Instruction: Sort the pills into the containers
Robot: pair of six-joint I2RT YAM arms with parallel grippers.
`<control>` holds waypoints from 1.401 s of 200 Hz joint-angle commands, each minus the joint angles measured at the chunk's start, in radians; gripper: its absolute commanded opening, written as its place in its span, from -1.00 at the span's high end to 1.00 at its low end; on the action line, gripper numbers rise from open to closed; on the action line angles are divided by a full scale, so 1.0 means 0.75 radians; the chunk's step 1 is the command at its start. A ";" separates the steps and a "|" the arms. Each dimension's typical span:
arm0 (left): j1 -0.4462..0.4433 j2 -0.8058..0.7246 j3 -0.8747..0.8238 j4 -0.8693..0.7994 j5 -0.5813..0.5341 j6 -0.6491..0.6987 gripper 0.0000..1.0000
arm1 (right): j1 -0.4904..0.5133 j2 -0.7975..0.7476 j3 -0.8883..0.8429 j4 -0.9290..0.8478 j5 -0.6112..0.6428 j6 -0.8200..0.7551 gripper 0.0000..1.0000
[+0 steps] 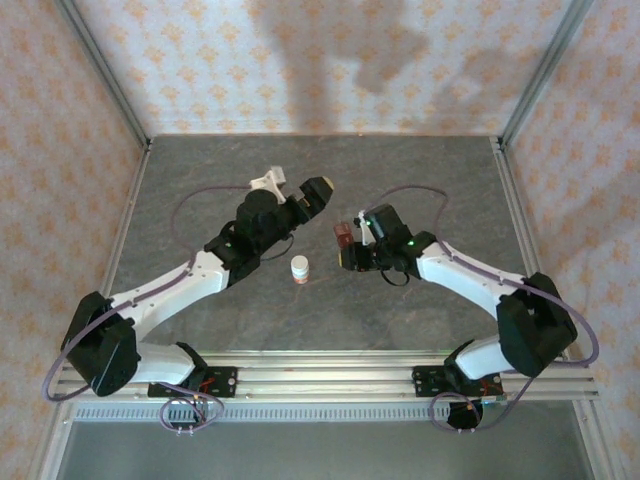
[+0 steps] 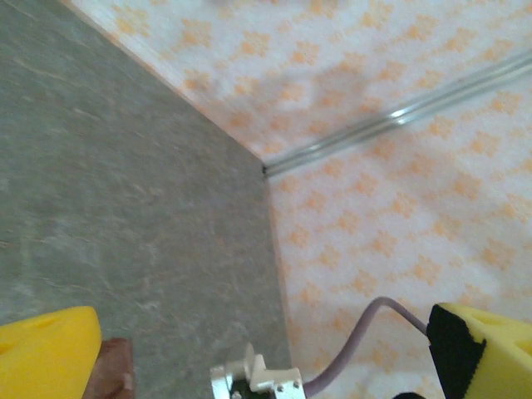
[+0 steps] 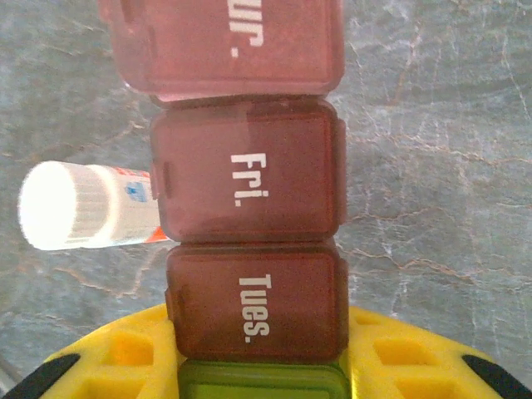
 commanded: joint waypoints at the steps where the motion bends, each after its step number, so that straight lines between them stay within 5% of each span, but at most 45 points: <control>1: 0.039 -0.044 -0.051 -0.139 -0.038 0.087 -0.99 | 0.011 0.061 -0.017 -0.011 0.062 -0.063 0.47; 96: 0.096 -0.083 -0.173 -0.153 -0.033 0.108 -0.99 | 0.061 0.307 -0.002 0.022 0.190 -0.120 0.28; 156: 0.096 -0.069 -0.167 -0.136 -0.019 0.111 -0.99 | 0.066 0.283 -0.030 -0.042 0.302 -0.067 -0.42; 220: 0.098 -0.066 -0.084 -0.250 -0.006 0.209 -0.99 | 0.061 0.245 -0.065 -0.194 0.552 0.109 -0.44; 280: 0.100 -0.060 0.093 -0.563 -0.026 0.344 -0.99 | -0.057 0.294 0.039 -0.253 0.608 0.169 -0.44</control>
